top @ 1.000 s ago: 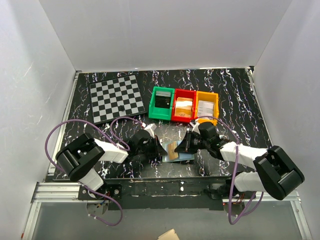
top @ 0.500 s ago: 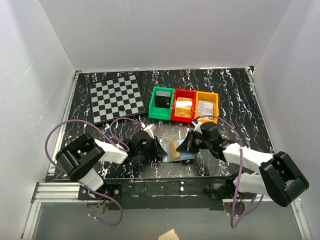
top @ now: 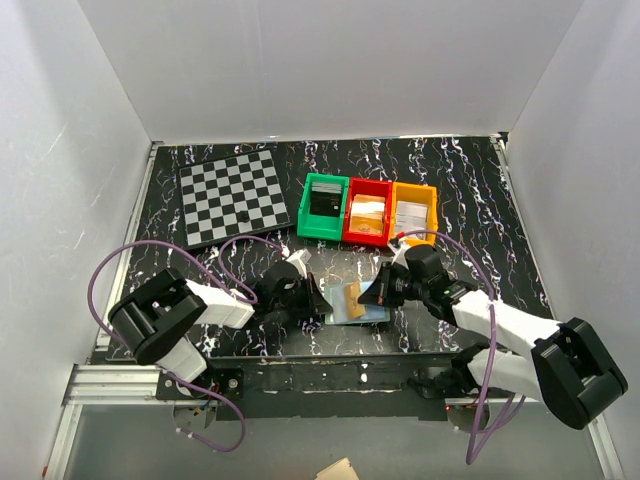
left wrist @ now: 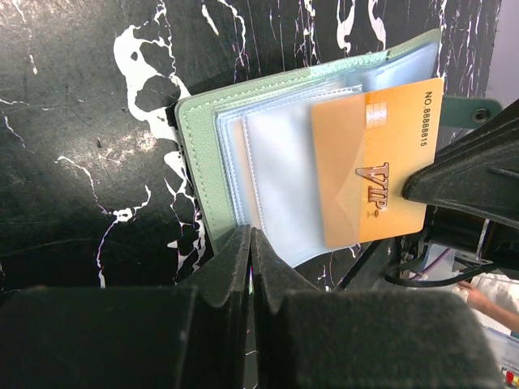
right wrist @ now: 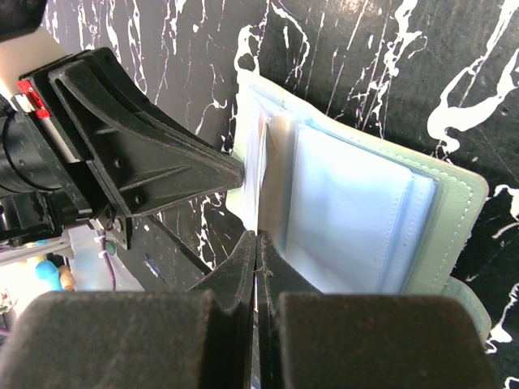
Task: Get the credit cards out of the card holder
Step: Remove the credit card from the card holder.
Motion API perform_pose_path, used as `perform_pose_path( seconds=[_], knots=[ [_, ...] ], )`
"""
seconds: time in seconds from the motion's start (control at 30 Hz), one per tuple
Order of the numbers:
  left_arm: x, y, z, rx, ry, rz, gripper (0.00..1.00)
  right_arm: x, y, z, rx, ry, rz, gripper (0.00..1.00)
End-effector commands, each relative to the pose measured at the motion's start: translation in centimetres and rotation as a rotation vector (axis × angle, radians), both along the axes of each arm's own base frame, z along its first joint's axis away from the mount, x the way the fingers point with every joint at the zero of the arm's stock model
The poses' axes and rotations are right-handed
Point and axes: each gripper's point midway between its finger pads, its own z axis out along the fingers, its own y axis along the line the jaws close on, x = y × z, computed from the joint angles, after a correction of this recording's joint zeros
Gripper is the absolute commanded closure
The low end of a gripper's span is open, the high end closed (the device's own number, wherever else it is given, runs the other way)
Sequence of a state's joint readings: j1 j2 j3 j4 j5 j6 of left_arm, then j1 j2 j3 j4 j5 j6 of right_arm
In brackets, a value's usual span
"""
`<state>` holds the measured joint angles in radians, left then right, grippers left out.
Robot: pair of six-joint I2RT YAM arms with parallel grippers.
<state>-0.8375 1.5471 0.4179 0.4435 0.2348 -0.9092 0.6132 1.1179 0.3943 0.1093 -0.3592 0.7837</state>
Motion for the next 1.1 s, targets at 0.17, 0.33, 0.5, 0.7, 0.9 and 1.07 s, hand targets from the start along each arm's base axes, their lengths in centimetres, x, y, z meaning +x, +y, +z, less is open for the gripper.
perform_pose_path(
  seconds=[0.17,0.33,0.5,0.7,0.9,1.07],
  knots=[
    [-2.2,3.1,-3.5,0.155,0.081,0.003,1.00,0.0,-0.7,1.1,-0.028,-0.055,0.016,0.99],
    [-2.0,3.2,-3.2,0.161,0.070,0.007,1.00,-0.7,-1.7,1.0,-0.059,-0.056,0.021,0.99],
    [-1.4,2.8,-1.8,0.142,0.041,0.016,1.00,-0.5,-2.2,2.7,-0.062,-0.107,0.008,0.99],
    [0.2,1.5,2.8,0.085,-0.044,0.022,1.00,-0.1,-2.5,5.0,-0.082,-0.167,0.024,0.99],
    [1.9,1.8,8.4,0.022,-0.146,0.071,0.73,0.8,-3.3,8.5,-0.131,-0.309,0.048,0.99],
    [2.2,2.1,13.3,-0.112,-0.304,0.045,0.49,-0.5,-2.1,12.3,-0.065,-0.480,0.241,0.99]
  ],
)
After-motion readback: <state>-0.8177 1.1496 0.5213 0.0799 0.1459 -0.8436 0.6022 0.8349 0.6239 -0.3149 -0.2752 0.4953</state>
